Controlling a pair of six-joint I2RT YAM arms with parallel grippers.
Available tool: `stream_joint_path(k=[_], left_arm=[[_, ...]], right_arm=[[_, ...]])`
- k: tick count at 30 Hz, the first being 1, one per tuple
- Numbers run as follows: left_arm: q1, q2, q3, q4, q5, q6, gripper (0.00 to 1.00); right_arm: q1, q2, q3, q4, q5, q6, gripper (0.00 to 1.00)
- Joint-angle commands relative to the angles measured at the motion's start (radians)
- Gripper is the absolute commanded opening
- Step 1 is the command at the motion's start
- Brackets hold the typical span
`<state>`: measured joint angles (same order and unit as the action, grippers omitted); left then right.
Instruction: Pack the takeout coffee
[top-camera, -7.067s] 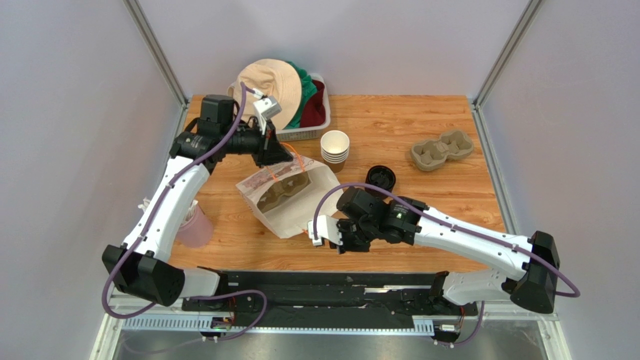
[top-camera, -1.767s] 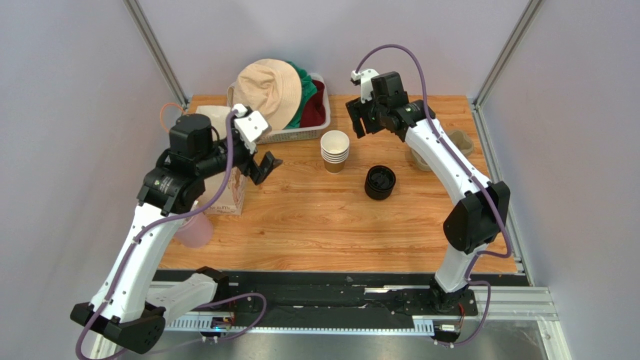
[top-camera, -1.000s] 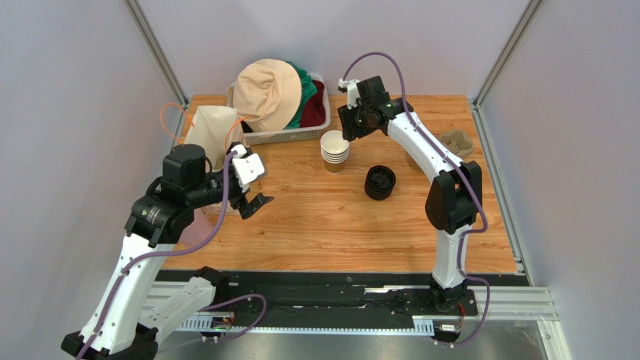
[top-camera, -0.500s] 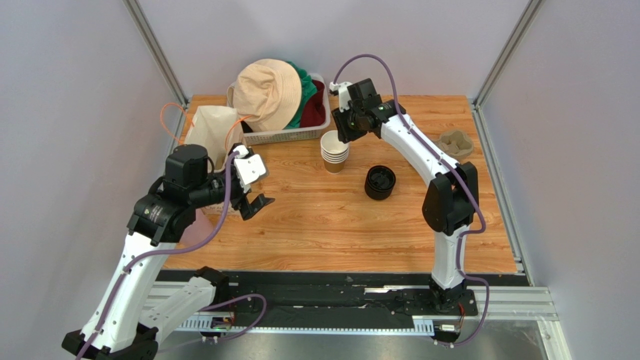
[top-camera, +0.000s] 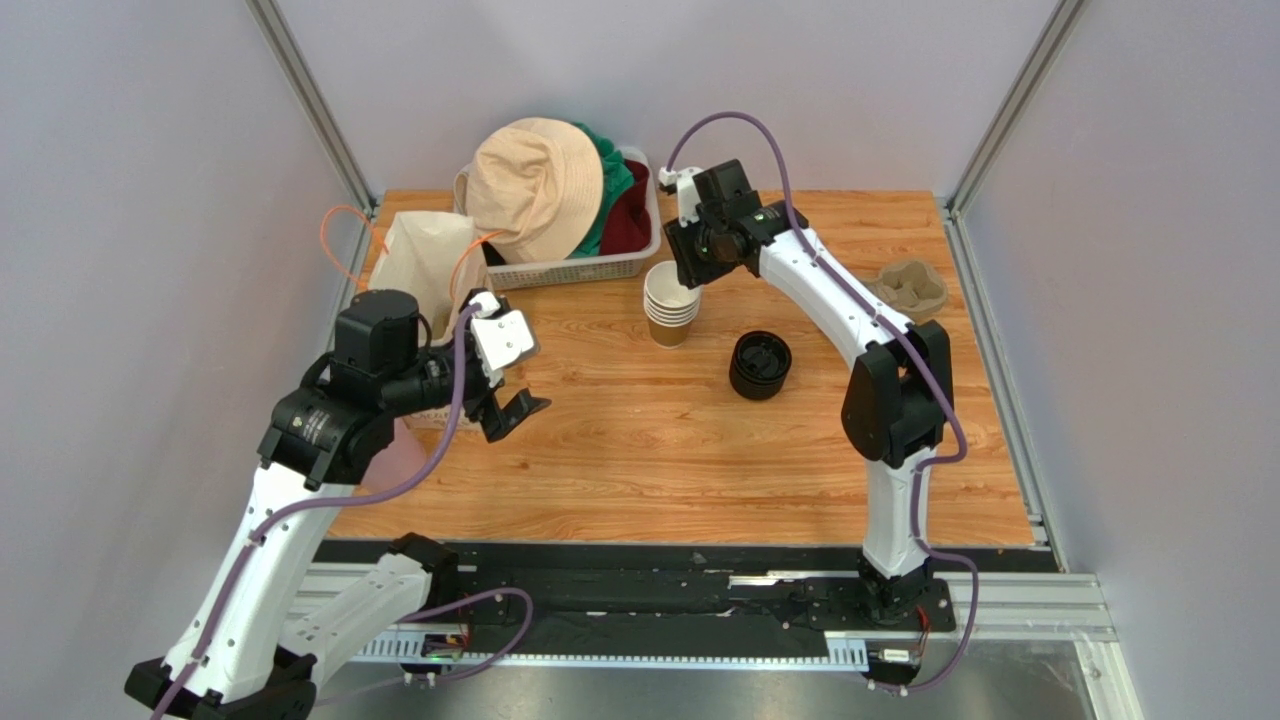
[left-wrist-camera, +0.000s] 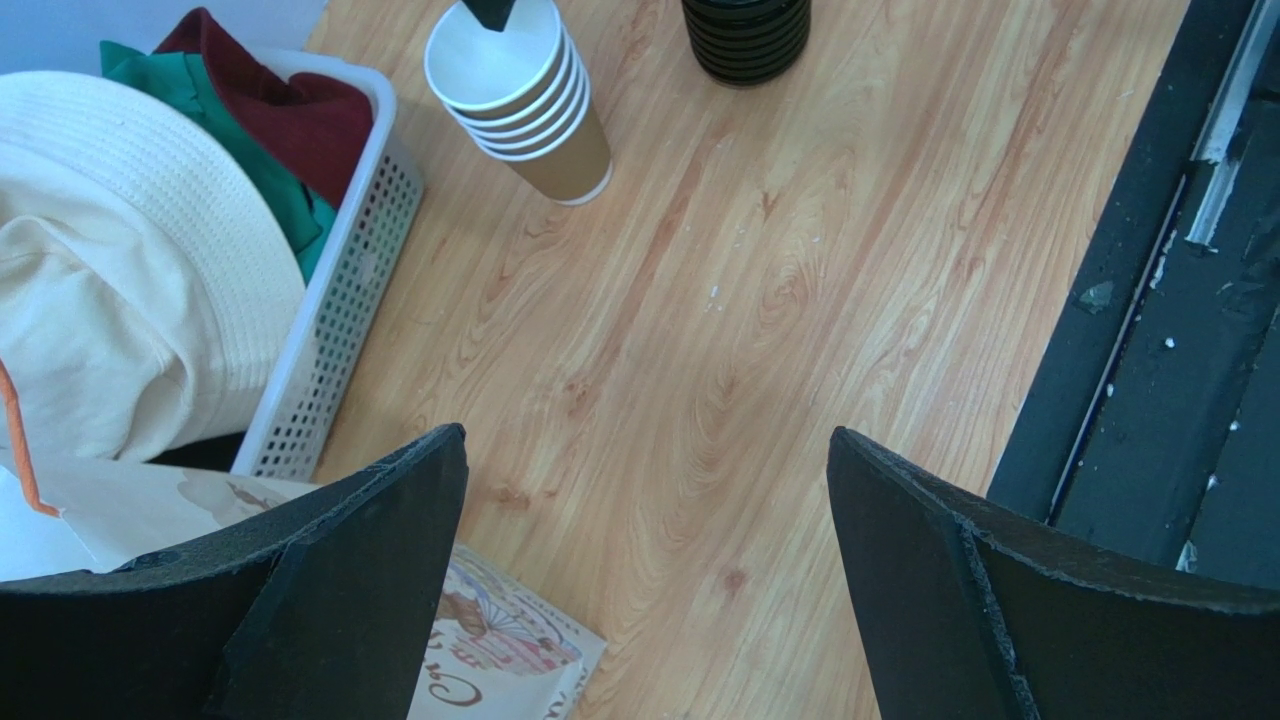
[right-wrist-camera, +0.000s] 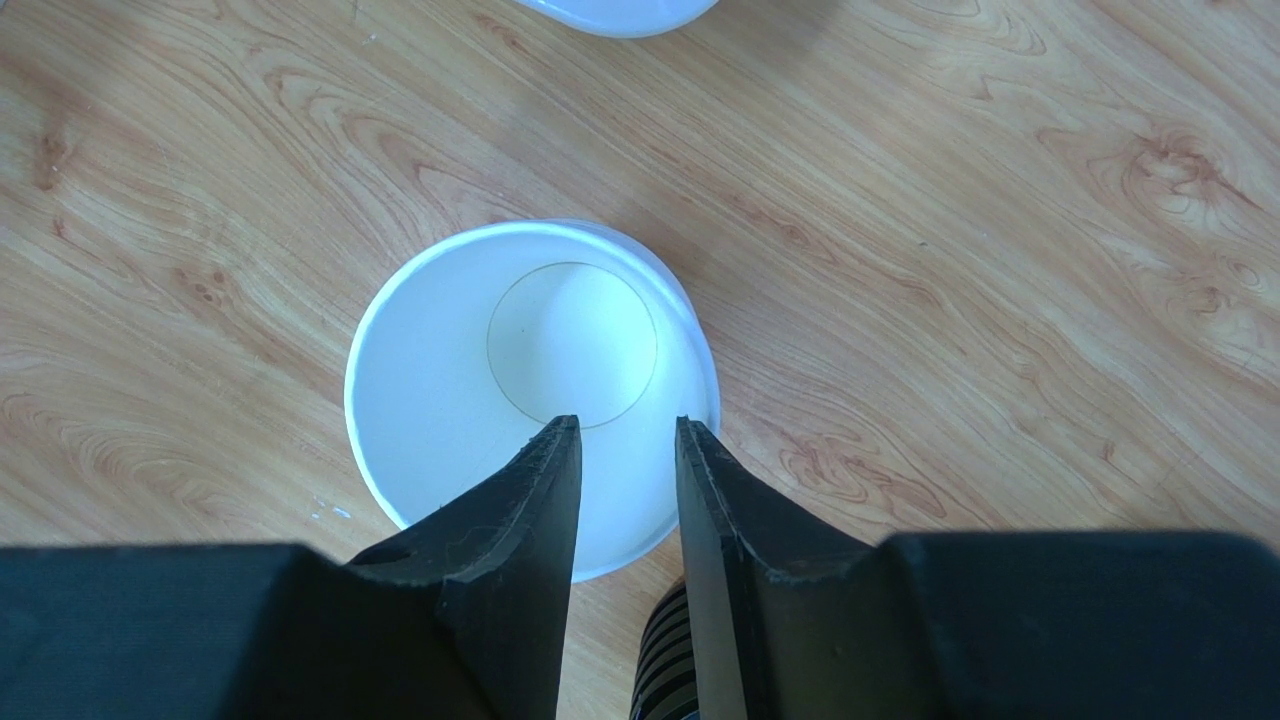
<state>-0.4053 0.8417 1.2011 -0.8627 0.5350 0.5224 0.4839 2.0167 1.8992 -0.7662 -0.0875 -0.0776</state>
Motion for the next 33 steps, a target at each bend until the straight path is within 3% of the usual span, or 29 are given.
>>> stream_joint_path(k=[1,15,33], left_arm=[[-0.003,-0.007,-0.009,0.030,0.023,-0.004,0.98],[-0.001,-0.010,-0.017,0.034,0.028,-0.007,0.98],[-0.001,-0.016,-0.025,0.042,0.043,-0.018,0.98]], right_arm=[[0.002,-0.042,0.028,0.033,-0.008,-0.016,0.36],[0.001,-0.079,0.011,0.053,0.037,-0.027,0.36],[-0.001,-0.015,-0.003,0.044,0.075,-0.047,0.32]])
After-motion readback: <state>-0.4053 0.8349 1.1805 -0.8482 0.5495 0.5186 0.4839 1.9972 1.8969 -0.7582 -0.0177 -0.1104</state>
